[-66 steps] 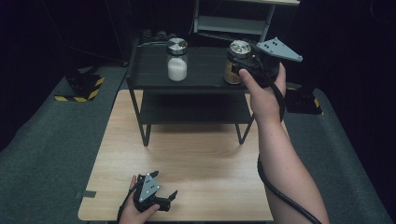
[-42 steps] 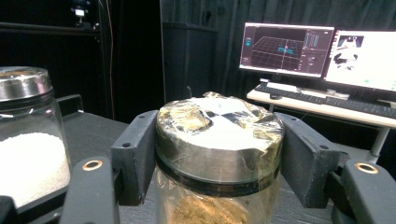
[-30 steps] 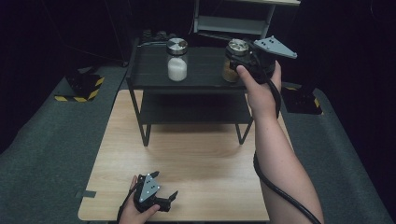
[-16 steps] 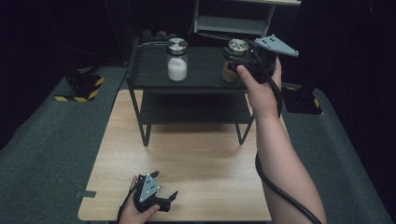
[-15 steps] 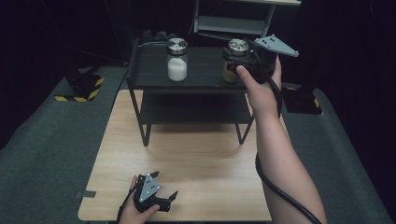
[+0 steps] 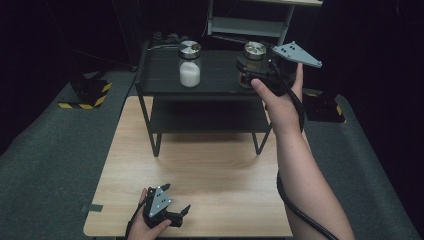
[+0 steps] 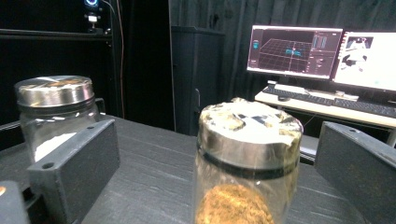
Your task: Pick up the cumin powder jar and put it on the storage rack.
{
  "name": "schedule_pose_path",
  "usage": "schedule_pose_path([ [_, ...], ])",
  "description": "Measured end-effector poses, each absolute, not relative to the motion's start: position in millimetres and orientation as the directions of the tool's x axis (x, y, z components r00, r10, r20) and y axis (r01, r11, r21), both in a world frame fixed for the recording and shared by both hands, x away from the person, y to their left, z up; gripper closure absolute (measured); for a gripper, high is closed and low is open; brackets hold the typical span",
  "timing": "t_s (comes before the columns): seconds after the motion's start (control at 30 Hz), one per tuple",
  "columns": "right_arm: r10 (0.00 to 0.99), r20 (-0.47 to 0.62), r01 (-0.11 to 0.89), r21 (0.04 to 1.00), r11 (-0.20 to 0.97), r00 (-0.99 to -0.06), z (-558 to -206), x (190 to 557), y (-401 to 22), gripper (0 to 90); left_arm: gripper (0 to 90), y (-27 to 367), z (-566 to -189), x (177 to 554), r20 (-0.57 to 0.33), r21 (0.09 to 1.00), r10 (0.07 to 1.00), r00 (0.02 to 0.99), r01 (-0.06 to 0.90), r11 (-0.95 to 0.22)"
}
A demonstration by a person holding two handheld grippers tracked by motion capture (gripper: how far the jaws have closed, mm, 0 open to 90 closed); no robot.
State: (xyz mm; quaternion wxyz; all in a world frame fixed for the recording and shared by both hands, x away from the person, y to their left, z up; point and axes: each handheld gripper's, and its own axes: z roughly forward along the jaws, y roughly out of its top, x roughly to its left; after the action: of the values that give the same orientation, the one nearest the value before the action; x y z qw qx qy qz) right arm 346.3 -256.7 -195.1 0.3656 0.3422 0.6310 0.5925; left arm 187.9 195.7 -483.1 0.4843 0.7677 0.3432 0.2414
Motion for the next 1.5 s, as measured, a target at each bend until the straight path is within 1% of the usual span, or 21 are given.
schedule_pose_path([
  [0.37,0.861,-0.06,-0.022,0.998,0.056,-0.505,-204,327,-268,0.1,0.8,195,-483,187,0.042,0.908,0.759,0.65,0.292,-0.3],
  [0.63,0.848,-0.089,-0.038,0.996,0.081,-0.523,-215,309,-278,0.1,0.8,194,-482,187,0.043,0.907,0.761,0.648,0.293,-0.301],
  [0.93,0.823,-0.117,-0.046,0.993,0.109,-0.556,-241,289,-285,0.1,0.8,193,-483,186,0.048,0.907,0.765,0.642,0.292,-0.302],
  [1.17,0.807,-0.158,-0.049,0.986,0.159,-0.569,-259,275,-289,0.1,0.8,193,-483,186,0.047,0.907,0.764,0.643,0.293,-0.303],
  [1.5,0.787,-0.151,-0.015,0.984,0.178,-0.598,-296,261,-297,0.1,0.8,193,-483,186,0.048,0.908,0.765,0.642,0.291,-0.301],
])
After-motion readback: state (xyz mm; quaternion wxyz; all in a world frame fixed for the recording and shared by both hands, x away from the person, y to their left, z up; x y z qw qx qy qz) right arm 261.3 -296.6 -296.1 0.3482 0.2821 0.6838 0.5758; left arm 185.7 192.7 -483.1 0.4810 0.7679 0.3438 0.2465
